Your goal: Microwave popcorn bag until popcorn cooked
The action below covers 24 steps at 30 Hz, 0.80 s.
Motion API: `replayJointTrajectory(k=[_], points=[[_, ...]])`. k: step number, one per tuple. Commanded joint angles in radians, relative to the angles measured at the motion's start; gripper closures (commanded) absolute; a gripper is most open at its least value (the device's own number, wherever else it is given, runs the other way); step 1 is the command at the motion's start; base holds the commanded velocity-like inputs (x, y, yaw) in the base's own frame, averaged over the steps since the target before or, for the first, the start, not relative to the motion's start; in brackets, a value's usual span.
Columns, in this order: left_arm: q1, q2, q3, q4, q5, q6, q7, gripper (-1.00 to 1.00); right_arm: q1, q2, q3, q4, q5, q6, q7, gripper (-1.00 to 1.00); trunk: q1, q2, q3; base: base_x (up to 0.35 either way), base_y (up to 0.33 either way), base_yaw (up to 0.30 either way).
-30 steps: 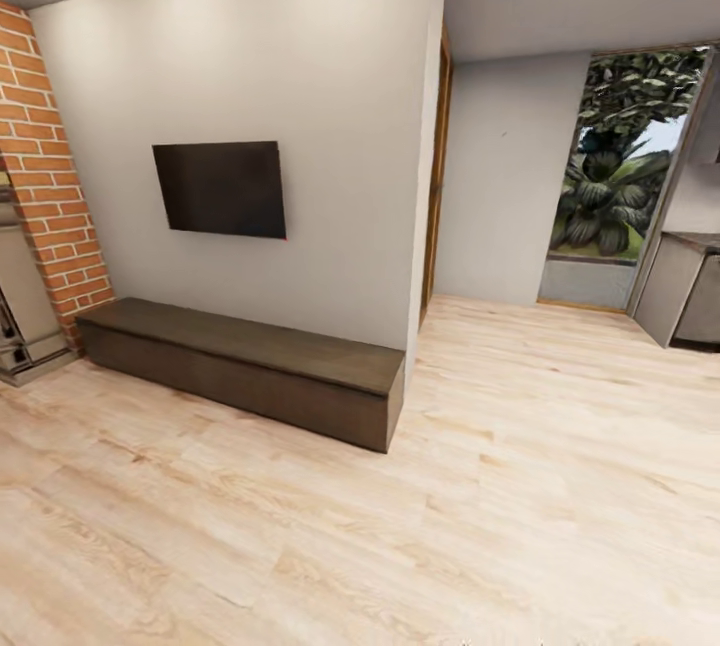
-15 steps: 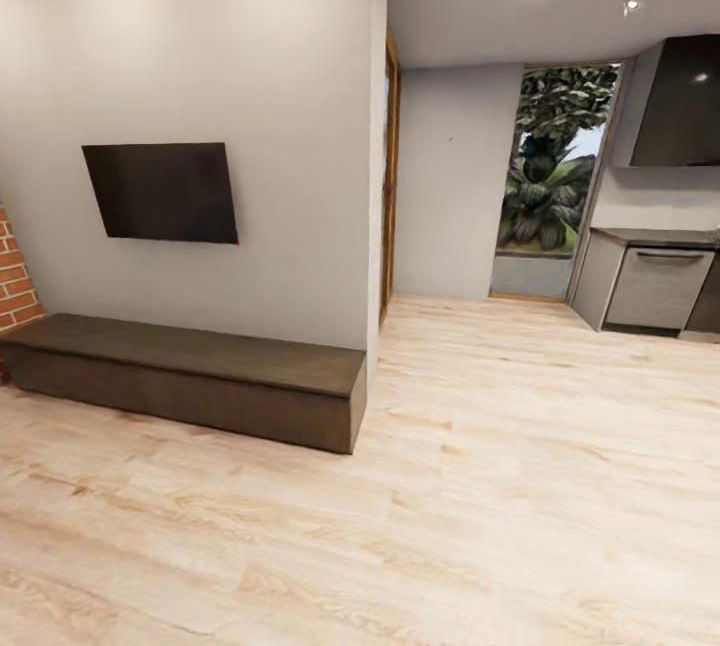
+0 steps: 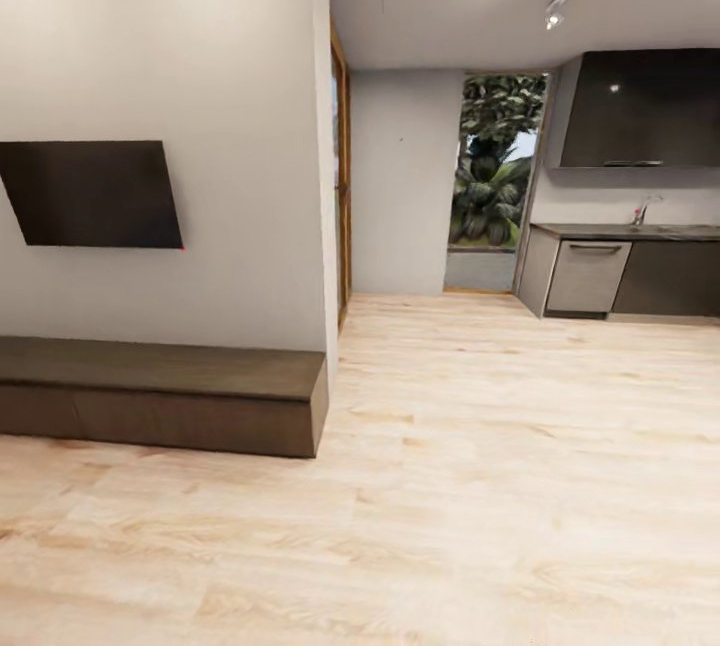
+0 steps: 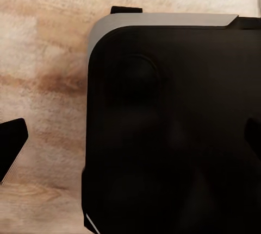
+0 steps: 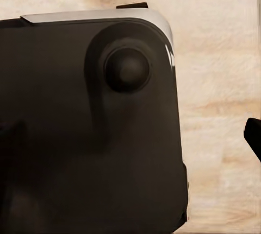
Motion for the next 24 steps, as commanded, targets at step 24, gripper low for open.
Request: replayJointTrajectory(k=[24], points=[[0.0,0.0,0.005,0.0,0.002,-0.003,0.0,-1.0,0.0,-0.003,-0.002,0.001,-0.006,-0.006,0.0,-1.0,0.0,0.0,-0.001,0.0,0.0,-0.297]])
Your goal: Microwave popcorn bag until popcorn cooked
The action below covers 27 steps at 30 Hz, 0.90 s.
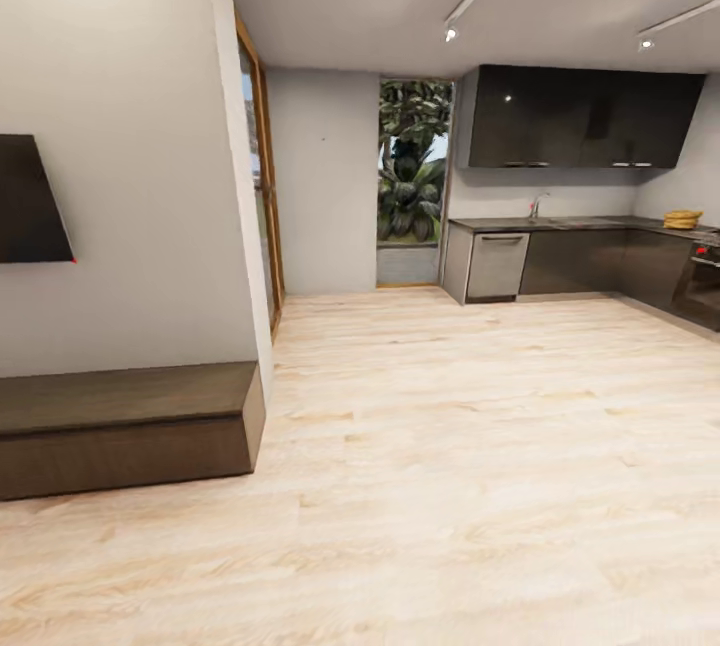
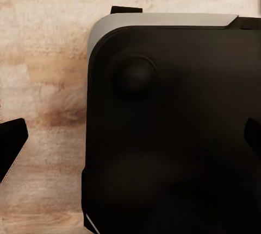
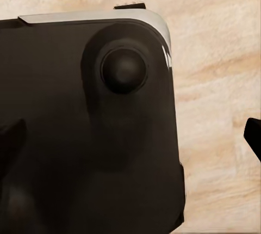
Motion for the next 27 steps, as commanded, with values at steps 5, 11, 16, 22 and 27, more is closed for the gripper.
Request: replayJointTrajectory(k=[5,11,16,22,27], points=[[0.0,-0.005,0.005,0.0,-0.001,-0.002,0.001,-1.0,0.0,0.0,-0.001,0.001,-0.002,-0.005,0.001,-1.0,0.0,0.0,-0.001,0.0,0.0,-0.297],[0.0,-0.008,0.009,-0.001,0.006,-0.004,-0.001,-1.0,0.0,0.001,-0.001,0.001,-0.001,-0.005,0.001,-1.0,0.0,0.0,-0.001,0.002,0.0,-0.297],[0.0,-0.005,0.007,-0.003,0.003,0.01,-0.004,-1.0,0.0,0.001,0.001,0.001,-0.002,0.005,0.002,-1.0,0.0,0.0,0.0,0.25,0.0,-0.167],[0.0,-0.004,0.008,-0.002,0.009,0.013,-0.002,-1.0,0.0,0.0,0.001,0.001,-0.003,0.001,-0.002,-1.0,0.0,0.0,0.0,0.327,0.0,-0.013],[0.0,-0.005,0.011,0.0,0.012,0.012,0.003,-1.0,0.0,0.001,0.001,0.001,-0.002,-0.002,-0.002,-1.0,0.0,0.0,0.0,0.332,0.0,-0.001]])
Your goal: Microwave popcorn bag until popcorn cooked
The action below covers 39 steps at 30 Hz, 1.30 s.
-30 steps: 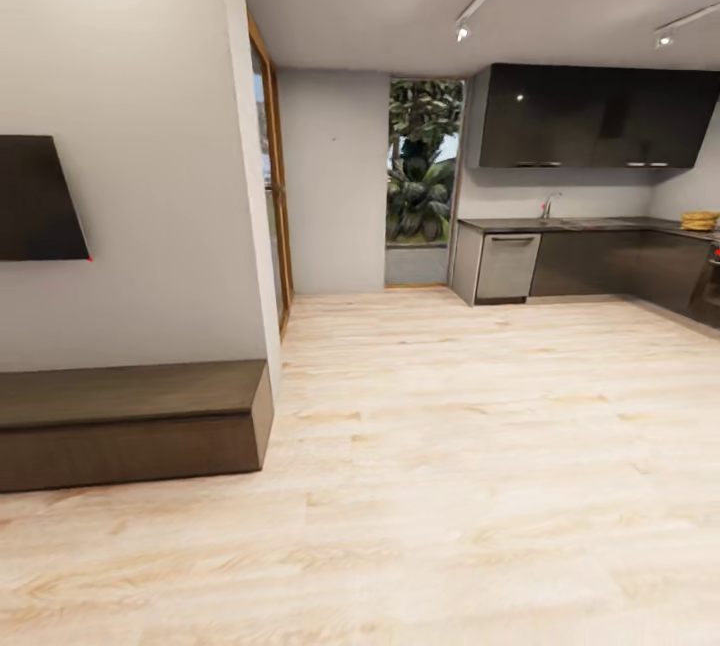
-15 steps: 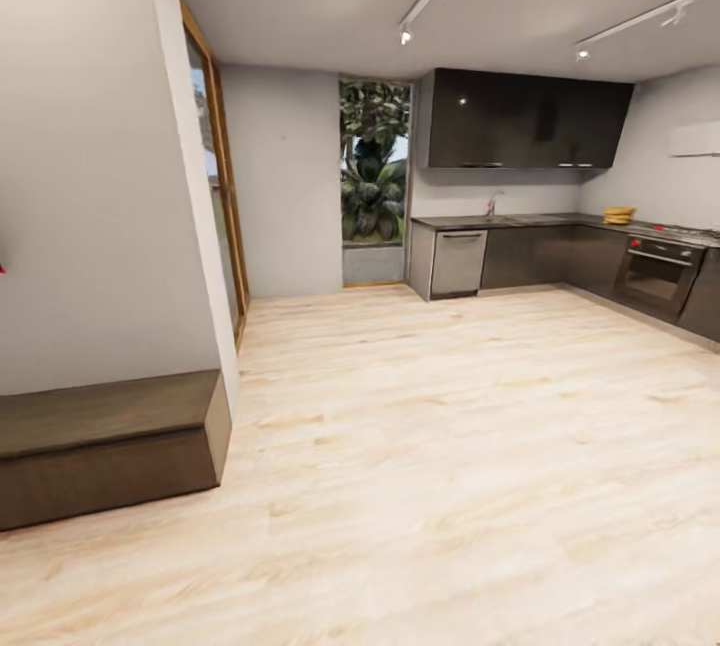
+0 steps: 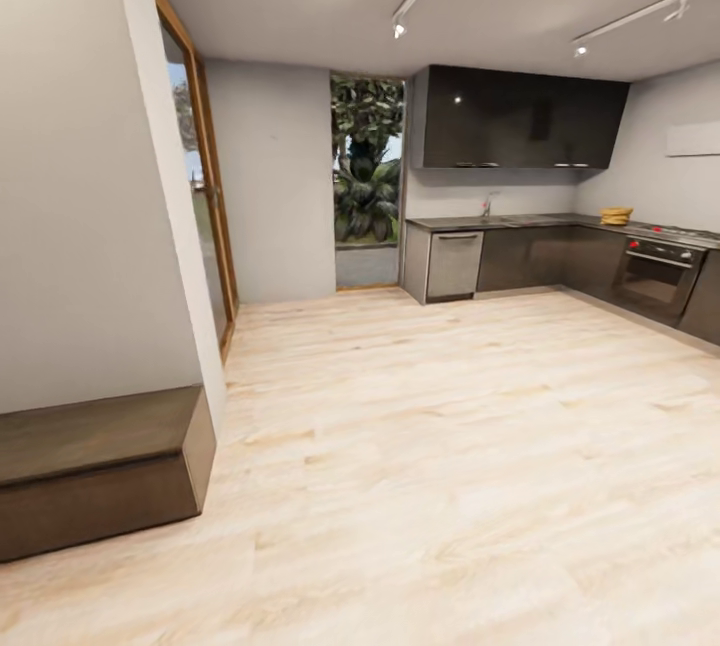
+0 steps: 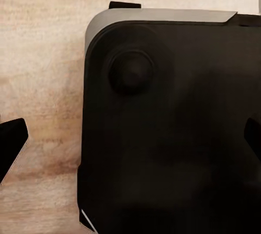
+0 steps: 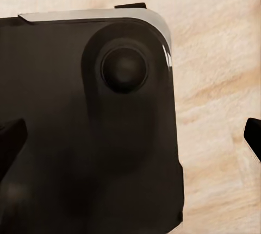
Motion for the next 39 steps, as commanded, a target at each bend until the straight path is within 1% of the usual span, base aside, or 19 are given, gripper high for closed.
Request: replayJointTrajectory(k=[1,20,39], points=[[0.0,0.0,0.006,0.0,0.003,-0.002,0.0,-1.0,0.0,0.0,-0.002,0.001,-0.008,-0.005,0.001,-1.0,0.001,0.0,-0.001,0.332,0.0,0.0],[0.0,0.0,0.007,0.001,0.003,-0.004,0.002,-1.0,0.0,0.001,-0.002,0.001,-0.007,-0.006,-0.001,-1.0,0.001,0.0,-0.001,0.332,0.0,-0.005],[0.0,0.0,0.008,0.002,0.003,-0.014,0.008,-1.0,0.0,-0.002,-0.004,0.001,-0.013,-0.005,0.001,-1.0,0.001,0.0,-0.001,0.332,0.0,-0.243]])
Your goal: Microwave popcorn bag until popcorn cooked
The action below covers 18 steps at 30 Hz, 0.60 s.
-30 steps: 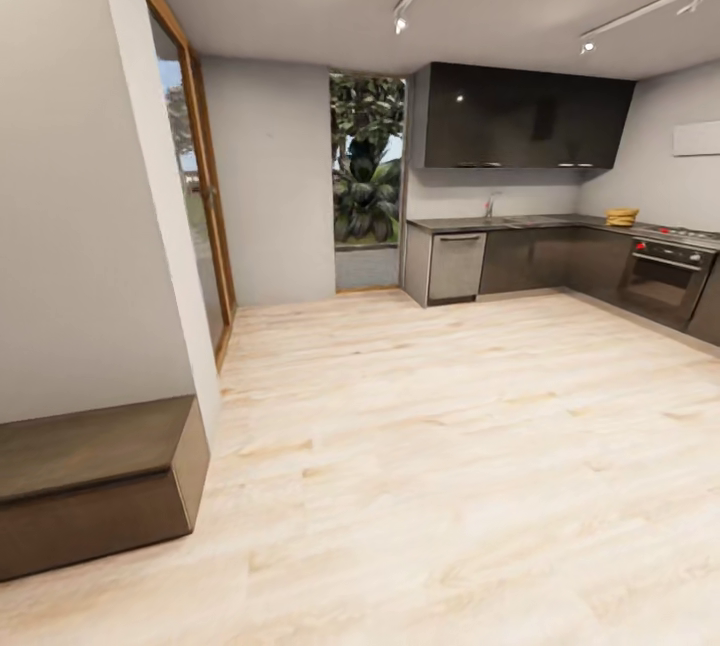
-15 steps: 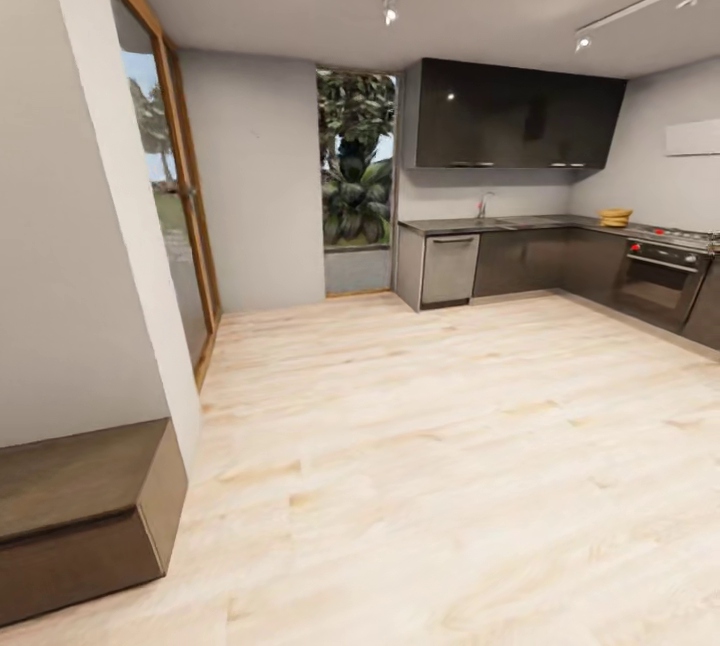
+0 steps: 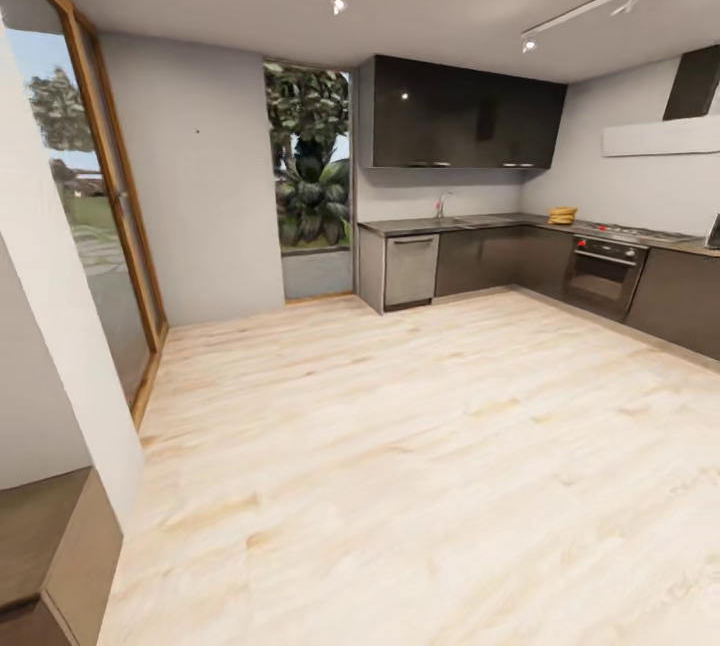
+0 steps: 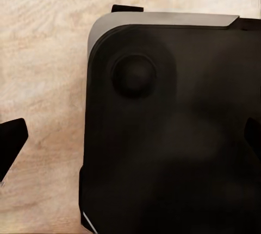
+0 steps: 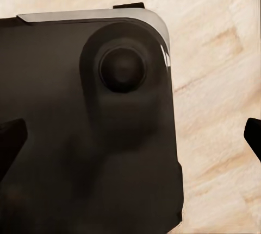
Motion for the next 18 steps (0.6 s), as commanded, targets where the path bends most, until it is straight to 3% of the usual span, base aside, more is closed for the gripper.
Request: replayJointTrajectory(k=[1,5,13,18], points=[[0.0,0.0,0.006,0.0,0.003,-0.003,0.001,-1.0,0.0,0.0,-0.002,0.001,-0.009,-0.005,0.001,-1.0,0.001,0.0,-0.001,0.332,0.0,-0.261],[0.0,0.0,0.006,0.0,0.003,-0.003,0.001,-1.0,0.0,0.0,-0.001,0.001,-0.007,-0.005,0.001,-1.0,0.001,0.0,-0.001,0.332,0.0,-0.25],[0.0,0.0,0.006,0.0,0.003,-0.003,0.002,-1.0,0.0,0.0,0.0,0.001,-0.005,-0.007,0.0,-1.0,0.001,0.0,-0.001,0.332,0.0,-0.03],[0.0,0.0,0.007,0.0,0.003,-0.003,0.002,-1.0,0.0,0.0,-0.005,0.001,-0.016,-0.005,-0.001,-1.0,0.001,0.0,-0.001,0.332,0.0,-0.227]])
